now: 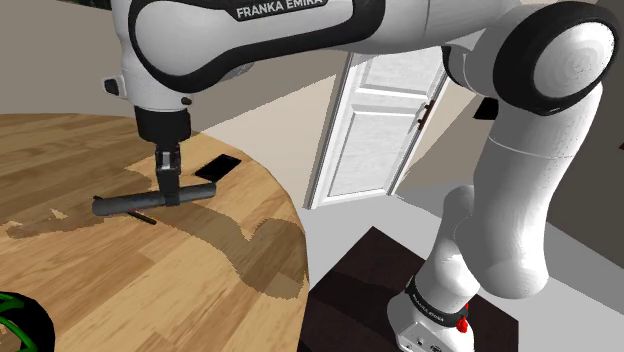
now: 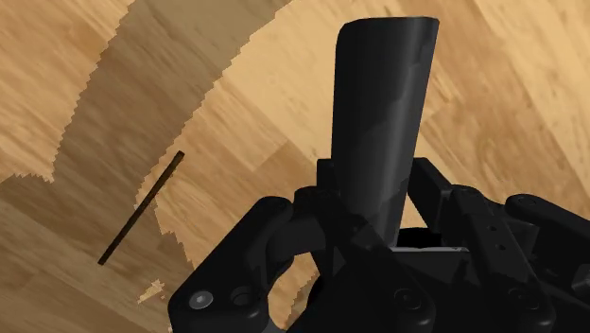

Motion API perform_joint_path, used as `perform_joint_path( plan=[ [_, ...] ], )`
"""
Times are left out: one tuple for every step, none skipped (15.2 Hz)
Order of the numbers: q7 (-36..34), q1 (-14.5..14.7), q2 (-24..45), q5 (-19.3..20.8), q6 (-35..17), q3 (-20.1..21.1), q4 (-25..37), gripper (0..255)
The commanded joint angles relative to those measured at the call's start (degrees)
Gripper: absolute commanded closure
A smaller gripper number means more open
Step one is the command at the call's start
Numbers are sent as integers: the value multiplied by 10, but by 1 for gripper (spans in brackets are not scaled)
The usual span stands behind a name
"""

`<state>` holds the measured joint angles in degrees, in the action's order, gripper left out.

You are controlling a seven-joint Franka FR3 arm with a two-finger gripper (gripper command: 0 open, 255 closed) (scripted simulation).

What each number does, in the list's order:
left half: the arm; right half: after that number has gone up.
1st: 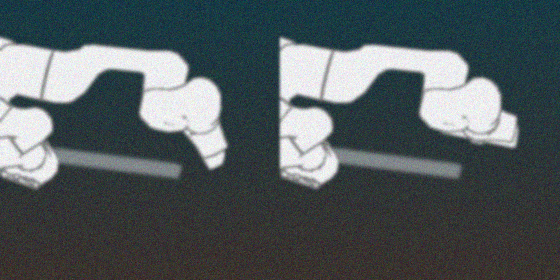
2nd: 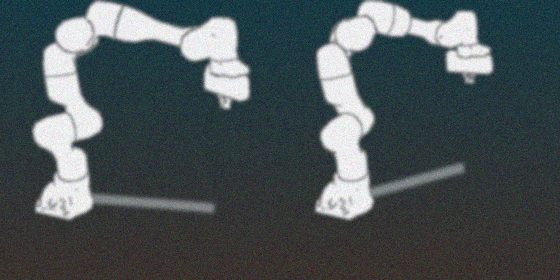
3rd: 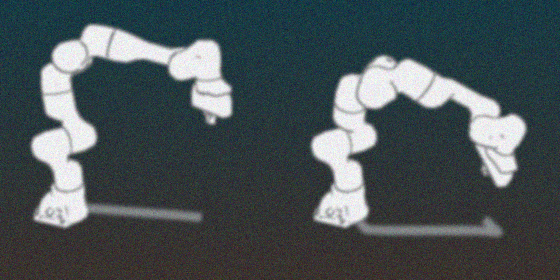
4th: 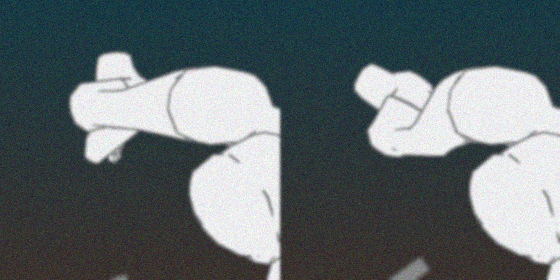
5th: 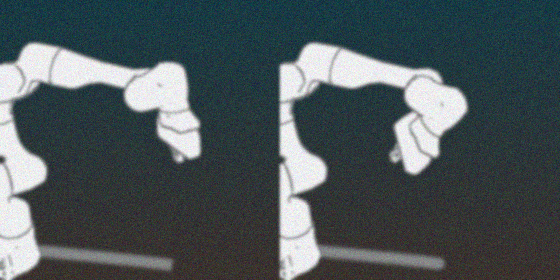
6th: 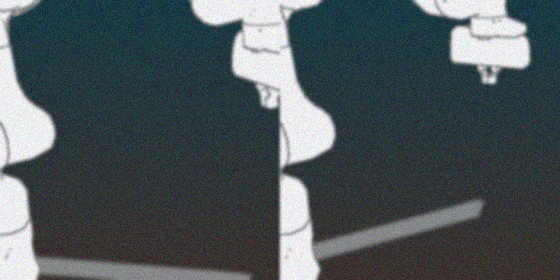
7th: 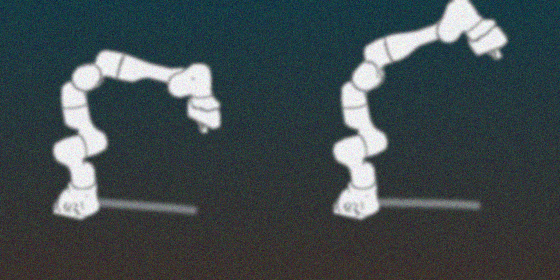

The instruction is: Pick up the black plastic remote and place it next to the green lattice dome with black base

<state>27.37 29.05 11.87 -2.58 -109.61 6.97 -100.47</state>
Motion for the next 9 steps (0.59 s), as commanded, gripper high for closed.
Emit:
perform_joint_path(
  plan=[
    [-27, 16, 10, 2, 4, 10, 15, 255],
    [-40, 24, 14, 4, 4, 15, 21, 255],
    [-53, 32, 20, 5, 5, 19, 28, 255],
    [-66, 40, 25, 7, 6, 24, 35, 255],
    [-79, 48, 31, 8, 8, 28, 43, 255],
    [-89, 55, 37, 10, 9, 32, 51, 255],
    [-89, 55, 39, 10, 2, 32, 45, 255],
    [-89, 55, 40, 10, -5, 32, 40, 255],
    [-89, 55, 42, 11, -12, 32, 34, 255]
  ],
)
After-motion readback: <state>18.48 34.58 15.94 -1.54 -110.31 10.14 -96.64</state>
